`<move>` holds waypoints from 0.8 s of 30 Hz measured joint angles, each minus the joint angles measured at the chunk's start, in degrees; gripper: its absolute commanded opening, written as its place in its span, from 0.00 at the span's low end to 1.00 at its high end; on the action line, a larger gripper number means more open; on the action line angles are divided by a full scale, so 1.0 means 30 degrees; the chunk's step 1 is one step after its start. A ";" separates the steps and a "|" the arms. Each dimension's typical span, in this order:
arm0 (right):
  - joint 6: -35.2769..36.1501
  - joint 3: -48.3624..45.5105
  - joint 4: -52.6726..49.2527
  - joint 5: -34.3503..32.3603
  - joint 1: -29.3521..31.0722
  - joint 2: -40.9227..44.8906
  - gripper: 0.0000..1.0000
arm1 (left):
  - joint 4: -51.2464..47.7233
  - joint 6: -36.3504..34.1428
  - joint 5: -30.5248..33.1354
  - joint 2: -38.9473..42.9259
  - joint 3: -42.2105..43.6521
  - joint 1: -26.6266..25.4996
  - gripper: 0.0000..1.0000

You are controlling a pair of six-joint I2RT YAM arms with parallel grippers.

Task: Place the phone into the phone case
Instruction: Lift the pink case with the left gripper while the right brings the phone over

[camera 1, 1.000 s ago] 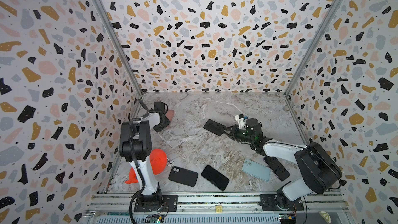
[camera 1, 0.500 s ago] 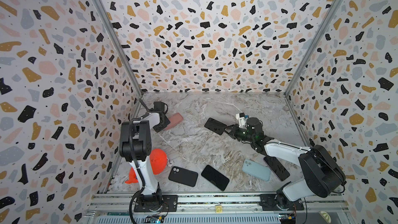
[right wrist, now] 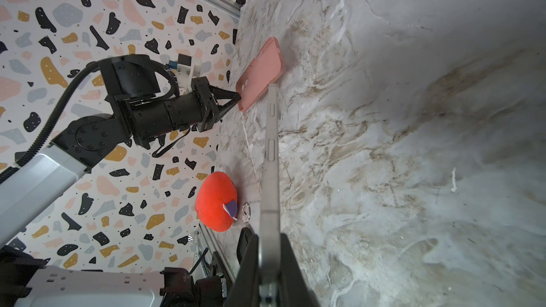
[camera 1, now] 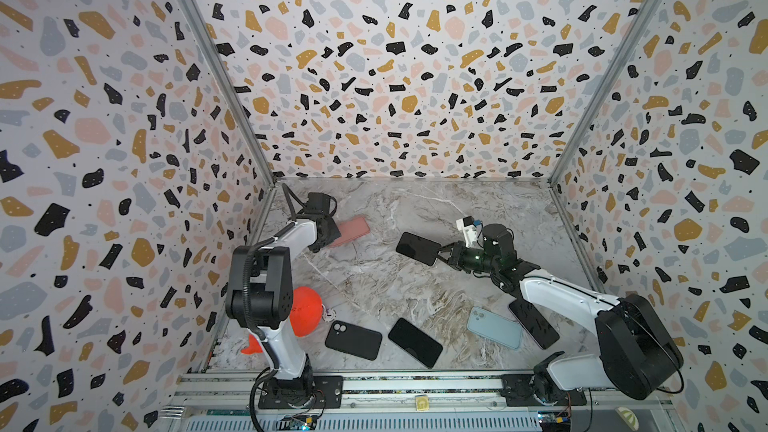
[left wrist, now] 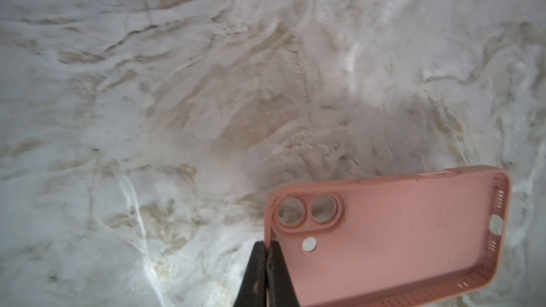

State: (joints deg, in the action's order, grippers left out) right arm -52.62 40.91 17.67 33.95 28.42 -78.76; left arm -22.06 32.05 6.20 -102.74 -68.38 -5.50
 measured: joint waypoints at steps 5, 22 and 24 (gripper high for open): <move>0.1413 0.0721 -0.1938 0.1107 -0.0481 0.0495 0.00 | -0.0357 -0.0852 -0.0503 0.0357 0.0437 -0.1851 0.00; 0.3381 0.1195 -0.3461 0.4430 -0.1115 0.1056 0.00 | -0.0612 -0.2834 -0.1974 0.2492 0.2812 -0.6193 0.00; 0.3504 0.1107 -0.3432 0.4656 -0.1115 0.0852 0.00 | -0.0495 -0.2943 -0.2076 0.2492 0.2973 -0.6499 0.00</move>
State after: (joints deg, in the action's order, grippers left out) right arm -42.11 44.23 7.38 47.92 25.08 -76.20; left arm -23.55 23.22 -0.03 -95.26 -59.46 -24.99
